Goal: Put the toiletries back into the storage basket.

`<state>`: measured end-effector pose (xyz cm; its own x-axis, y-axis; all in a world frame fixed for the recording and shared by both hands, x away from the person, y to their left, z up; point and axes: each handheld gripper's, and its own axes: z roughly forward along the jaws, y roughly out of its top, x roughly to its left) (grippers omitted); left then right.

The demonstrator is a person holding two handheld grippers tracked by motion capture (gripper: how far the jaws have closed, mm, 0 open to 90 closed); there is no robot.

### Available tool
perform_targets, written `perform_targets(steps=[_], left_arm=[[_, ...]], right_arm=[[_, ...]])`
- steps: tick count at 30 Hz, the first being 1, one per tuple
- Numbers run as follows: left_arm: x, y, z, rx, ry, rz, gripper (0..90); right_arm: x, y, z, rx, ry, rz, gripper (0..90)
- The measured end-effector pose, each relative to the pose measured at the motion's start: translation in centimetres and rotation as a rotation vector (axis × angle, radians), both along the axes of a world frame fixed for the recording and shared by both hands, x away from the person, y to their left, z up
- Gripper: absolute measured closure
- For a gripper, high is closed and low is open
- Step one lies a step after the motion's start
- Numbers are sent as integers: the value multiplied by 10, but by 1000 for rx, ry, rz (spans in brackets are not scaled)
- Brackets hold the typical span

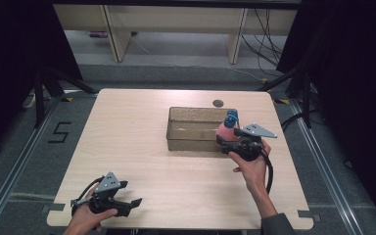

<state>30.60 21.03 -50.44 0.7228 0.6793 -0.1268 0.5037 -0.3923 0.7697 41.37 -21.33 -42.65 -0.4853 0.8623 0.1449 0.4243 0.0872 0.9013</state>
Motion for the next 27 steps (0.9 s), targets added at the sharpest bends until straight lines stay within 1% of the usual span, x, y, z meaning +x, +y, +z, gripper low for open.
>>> perform_targets(steps=[1, 2, 3, 4, 5, 6, 7, 8, 9, 10, 11, 12, 13, 14, 15, 16, 17, 18, 19, 20, 21, 22, 23, 24, 25, 26, 27], left_arm=[[0, 0, 0, -1, -1, 1, 149], [0, 0, 0, -1, -1, 1, 149], [0, 0, 0, -1, -1, 1, 149], [0, 0, 0, 0, -1, 0, 149], [0, 0, 0, -2, -1, 1, 149], [-1, -2, -1, -34, 2, 12, 149], [-1, -2, -1, -33, 1, 13, 149], [-1, -2, -1, -32, 2, 12, 149], [-1, -2, -1, -33, 2, 12, 149], [0, 0, 0, -2, -1, 2, 149], [0, 0, 0, 0, 0, 0, 149], [0, 0, 0, -1, -1, 1, 149], [0, 0, 0, -1, -1, 1, 149], [-1, -2, -1, -34, 1, 12, 149], [-1, -2, -1, -34, 1, 12, 149], [0, -1, 0, -12, 0, 5, 149], [0, 0, 0, 0, 0, 0, 149], [0, 0, 0, -1, -1, 0, 149], [0, 0, 0, 0, -1, 0, 149], [0, 0, 0, 0, -1, 0, 149], [0, 0, 0, 0, -1, 0, 149], [0, 0, 0, 0, -1, 1, 149], [0, 0, 0, 0, -1, 1, 149], [0, 0, 0, -1, -1, 1, 149], [0, 0, 0, -1, 0, 2, 149], [0, -1, 0, -6, 1, 3, 149], [-1, -2, -1, -35, 3, 12, 149]], right_arm=[[-1, 0, 0, -13, -7, -1, 251], [-2, 2, 0, 5, 7, -7, 250], [-1, 1, 0, -21, -3, 8, 250], [-1, 0, 0, -38, -17, 3, 250], [-2, 2, -1, -24, -12, 6, 250], [-2, 2, -1, -22, -14, 12, 250], [-3, 2, 0, -15, -10, 15, 250], [-3, 2, 0, -24, -16, 12, 251], [-4, 4, -1, -9, -4, 17, 251], [-4, 3, -1, -25, -22, 20, 250], [-5, 5, -1, -3, 2, 24, 250], [-7, 6, -2, -1, 16, 7, 251], [-5, 4, -3, -27, -11, 25, 250], [-6, 5, -3, -27, -1, 17, 250], [-6, 4, -3, -29, 3, 21, 250], [-8, 7, -4, 7, 25, 13, 250], [-7, 4, -5, -14, 21, 30, 250], [-7, 5, -6, -11, 4, 31, 250], [-7, 4, -5, -28, 0, 28, 250], [-8, 5, -6, -24, 2, 29, 250], [-9, 6, -6, -6, 22, 36, 250], [-10, 7, -7, -7, 20, 26, 250], [-10, 6, -7, -21, 3, 31, 249], [-10, 6, -8, -24, -2, 40, 248], [-12, 7, -7, -19, 19, 38, 247], [-13, 9, -8, -4, 22, 33, 248], [-13, 8, -8, -10, 20, 46, 246]])
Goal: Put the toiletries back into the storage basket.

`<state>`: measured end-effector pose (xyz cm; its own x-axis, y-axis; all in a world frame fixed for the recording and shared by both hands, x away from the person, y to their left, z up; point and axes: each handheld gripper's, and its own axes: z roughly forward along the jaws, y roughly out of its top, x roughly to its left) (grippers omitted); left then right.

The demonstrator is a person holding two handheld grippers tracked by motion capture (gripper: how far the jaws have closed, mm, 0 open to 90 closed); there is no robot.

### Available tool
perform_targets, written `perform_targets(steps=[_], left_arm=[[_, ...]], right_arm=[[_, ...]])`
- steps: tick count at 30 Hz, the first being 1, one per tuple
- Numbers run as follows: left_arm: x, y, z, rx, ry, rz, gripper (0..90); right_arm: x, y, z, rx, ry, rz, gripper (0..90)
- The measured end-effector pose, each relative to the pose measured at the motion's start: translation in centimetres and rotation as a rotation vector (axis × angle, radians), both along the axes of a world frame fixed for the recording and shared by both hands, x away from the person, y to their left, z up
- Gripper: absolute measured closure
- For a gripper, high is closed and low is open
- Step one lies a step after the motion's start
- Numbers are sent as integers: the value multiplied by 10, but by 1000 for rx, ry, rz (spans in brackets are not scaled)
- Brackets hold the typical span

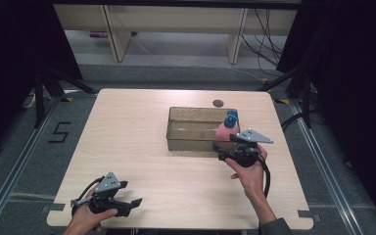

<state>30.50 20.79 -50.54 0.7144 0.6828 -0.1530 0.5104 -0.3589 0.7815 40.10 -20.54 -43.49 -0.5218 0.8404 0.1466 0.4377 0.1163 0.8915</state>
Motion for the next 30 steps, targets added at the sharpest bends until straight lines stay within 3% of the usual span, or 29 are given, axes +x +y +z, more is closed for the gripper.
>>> perform_targets(steps=[2, 3, 5, 6, 7, 9, 13, 14, 15, 16, 17, 18, 23, 25, 26, 28, 30], left_arm=[[0, 1, 0, 10, -2, -3, 149], [1, 2, 1, 36, -3, -12, 149], [1, 2, 1, 26, -2, -8, 149], [1, 2, 1, 35, -3, -11, 149], [1, 2, 1, 34, -3, -11, 149], [1, 2, 1, 32, -10, -6, 149], [1, 2, 1, 28, -3, -9, 149], [0, 0, 0, 1, 0, -1, 149], [1, 1, 0, 20, -3, -5, 149], [1, 2, 1, 35, -2, -12, 149], [1, 2, 1, 34, -3, -11, 149], [0, 0, 0, 0, -1, 1, 149], [1, 2, 0, 5, 0, 9, 149], [2, 1, 0, 3, -2, 14, 149], [2, 1, 0, 6, -1, 12, 149], [2, 1, 0, 16, 1, 4, 149], [2, 1, 1, 18, 3, 5, 149]], right_arm=[[-2, 1, 0, -9, 0, 0, 244], [-2, 0, 0, -12, -17, 3, 244], [-3, 1, 0, -14, -6, 14, 245], [-4, 1, -1, -5, -12, 5, 244], [-3, 1, -2, -30, -35, -1, 244], [-7, 3, -2, -9, 7, 0, 244], [-8, 3, -3, 6, 14, 29, 242], [-8, 3, -4, 0, -1, 40, 242], [-10, 3, -4, 12, 18, 27, 242], [-10, 3, -5, 4, 4, 36, 242], [-10, 3, -5, -8, 4, 18, 241], [-11, 3, -5, -5, 19, 16, 240], [-15, 3, -6, 20, 28, 34, 225], [-14, 2, -7, 10, -1, 47, 221], [-16, 3, -7, 22, 16, 38, 221], [-17, 2, -9, -5, -8, 51, 219], [-18, 4, -11, 20, 11, 70, 215]])
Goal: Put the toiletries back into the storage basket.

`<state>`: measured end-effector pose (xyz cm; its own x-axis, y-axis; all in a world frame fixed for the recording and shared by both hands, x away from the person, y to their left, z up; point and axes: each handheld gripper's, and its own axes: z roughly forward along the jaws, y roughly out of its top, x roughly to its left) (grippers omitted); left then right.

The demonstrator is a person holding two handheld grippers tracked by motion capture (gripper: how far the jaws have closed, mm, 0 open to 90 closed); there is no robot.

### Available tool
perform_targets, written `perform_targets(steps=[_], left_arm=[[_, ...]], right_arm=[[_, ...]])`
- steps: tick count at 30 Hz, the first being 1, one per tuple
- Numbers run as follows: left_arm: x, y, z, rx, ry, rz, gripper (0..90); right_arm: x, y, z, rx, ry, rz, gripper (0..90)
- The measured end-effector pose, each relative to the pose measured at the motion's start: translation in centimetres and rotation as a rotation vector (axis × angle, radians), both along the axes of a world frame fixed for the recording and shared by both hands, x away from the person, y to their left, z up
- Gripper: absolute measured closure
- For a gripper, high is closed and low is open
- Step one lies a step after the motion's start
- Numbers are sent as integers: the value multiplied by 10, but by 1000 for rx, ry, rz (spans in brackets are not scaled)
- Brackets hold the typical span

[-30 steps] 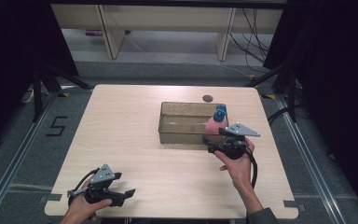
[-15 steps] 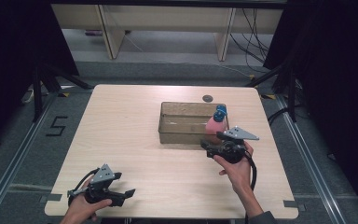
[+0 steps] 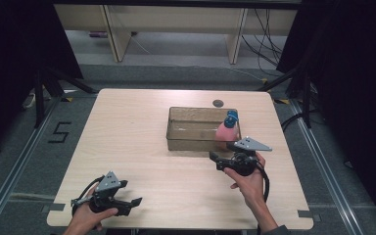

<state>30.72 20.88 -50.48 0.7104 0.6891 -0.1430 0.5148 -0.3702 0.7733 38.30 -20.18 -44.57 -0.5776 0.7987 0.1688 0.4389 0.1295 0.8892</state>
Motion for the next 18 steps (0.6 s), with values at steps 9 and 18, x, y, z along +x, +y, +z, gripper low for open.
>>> perform_targets(steps=[9, 18], left_arm=[[0, 1, -1, 13, -3, 1, 149], [-2, 1, -1, -8, -6, 15, 149]], right_arm=[[-7, -1, -5, -4, 10, 12, 199], [-17, -1, -7, 7, 38, 29, 199]])
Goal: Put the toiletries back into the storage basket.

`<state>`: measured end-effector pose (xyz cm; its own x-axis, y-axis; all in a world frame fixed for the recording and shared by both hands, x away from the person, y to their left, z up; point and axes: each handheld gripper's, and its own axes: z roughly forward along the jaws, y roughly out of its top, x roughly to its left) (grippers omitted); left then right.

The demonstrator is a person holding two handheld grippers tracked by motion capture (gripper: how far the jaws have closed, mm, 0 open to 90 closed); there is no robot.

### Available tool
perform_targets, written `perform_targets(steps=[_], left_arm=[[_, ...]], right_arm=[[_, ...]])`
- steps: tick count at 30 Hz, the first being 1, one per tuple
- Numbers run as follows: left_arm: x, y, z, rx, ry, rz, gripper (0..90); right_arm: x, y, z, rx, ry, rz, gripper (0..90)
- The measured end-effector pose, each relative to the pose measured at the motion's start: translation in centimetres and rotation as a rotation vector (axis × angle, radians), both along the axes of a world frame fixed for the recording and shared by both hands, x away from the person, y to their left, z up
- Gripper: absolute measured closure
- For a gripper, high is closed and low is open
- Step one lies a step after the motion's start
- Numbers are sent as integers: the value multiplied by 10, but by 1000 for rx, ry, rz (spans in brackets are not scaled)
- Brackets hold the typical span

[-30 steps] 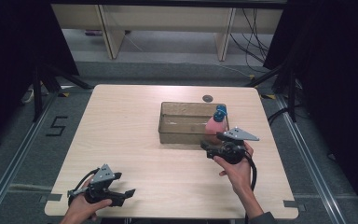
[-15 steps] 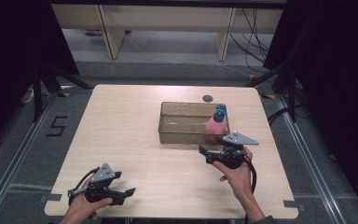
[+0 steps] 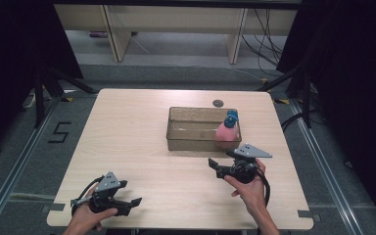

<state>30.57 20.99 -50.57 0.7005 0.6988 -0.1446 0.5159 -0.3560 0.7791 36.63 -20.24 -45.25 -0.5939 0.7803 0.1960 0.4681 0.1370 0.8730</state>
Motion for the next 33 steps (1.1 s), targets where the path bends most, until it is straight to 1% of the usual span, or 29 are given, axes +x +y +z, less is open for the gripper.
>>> perform_targets(steps=[1, 2, 3, 5, 6, 7, 8, 9, 11, 12, 13, 14, 15, 16, 17, 18, 19, 20, 21, 22, 23, 24, 26, 27, 28, 30, 31, 32, 33], left_arm=[[1, 1, 0, 1, 4, -12, 149], [1, 2, 1, 10, 3, -16, 149], [0, 2, 0, 3, 4, -12, 149], [0, 0, 0, -7, 5, -9, 149], [0, 1, 1, 13, 4, -20, 149], [0, 1, 1, 17, 1, -24, 149], [0, 1, 0, 15, -4, -22, 149], [0, 0, -1, -9, -3, -7, 149], [0, 0, -1, -9, -2, -6, 149], [0, 0, -1, -10, -2, -6, 149], [-1, 0, -1, -6, -1, -7, 149], [-1, 0, 0, -5, -1, -8, 149], [0, 0, 0, 5, -2, -20, 149], [-1, 0, 0, 5, -2, -18, 149], [-1, 0, 0, 7, -3, -17, 149], [-1, -1, -1, -7, -5, -9, 149], [-1, 0, -1, -2, 2, -10, 149], [-1, 0, -1, -8, -2, -7, 149], [-1, 0, -1, -8, -1, -6, 149], [-1, 0, -1, -8, -1, -6, 149], [-1, 0, -1, -9, -1, -7, 149], [-1, 0, -1, -5, 2, -10, 149], [-1, 0, -1, -5, 1, -10, 149], [-1, 0, -1, -5, 2, -11, 149], [-1, 0, -1, -5, 0, -7, 149], [-1, 0, -1, -5, 1, -8, 149], [-1, 0, -1, -7, -1, -10, 149], [-1, -1, -1, -5, 6, -4, 149], [-2, -1, -1, -9, 3, -4, 149]], right_arm=[[1, -1, -1, -18, -36, 1, 199], [-1, 0, 0, 2, -17, 10, 199], [-2, 0, 0, 3, -14, 8, 198], [-2, -1, -2, -11, -35, 9, 196], [-5, -1, -1, 8, -18, 6, 196], [-5, -1, -2, 0, -24, 3, 195], [-6, -1, -2, 3, -26, 13, 195], [-8, -2, -1, 6, -4, 18, 194], [-8, -2, -2, -4, -30, 17, 191], [-11, -1, -1, 13, -1, 5, 191], [-11, -2, -2, 10, -17, 19, 191], [-11, -3, -2, -14, -47, 16, 192], [-12, -4, -2, -14, -43, 18, 192], [-14, -2, -2, 8, -10, 17, 192], [-14, -3, -2, -3, -19, 15, 192], [-15, -4, -2, -15, -37, 8, 192], [-15, -3, -3, -1, -30, 7, 192], [-16, -4, -3, 6, -14, 25, 192], [-16, -5, -3, -18, -28, 17, 192], [-17, -5, -3, -4, -28, 12, 192], [-19, -5, -3, 1, -9, 27, 192], [-19, -6, -3, -11, -27, 26, 192], [-23, -6, -3, 7, 14, 18, 192], [-21, -7, -5, -12, -37, 17, 192], [-22, -7, -5, 8, -9, 34, 191], [-24, -7, -6, 2, 5, 19, 189], [-24, -8, -7, -8, -24, 20, 188], [-26, -8, -8, 6, 3, 23, 187], [-26, -9, -8, -19, -1, 20, 186]])
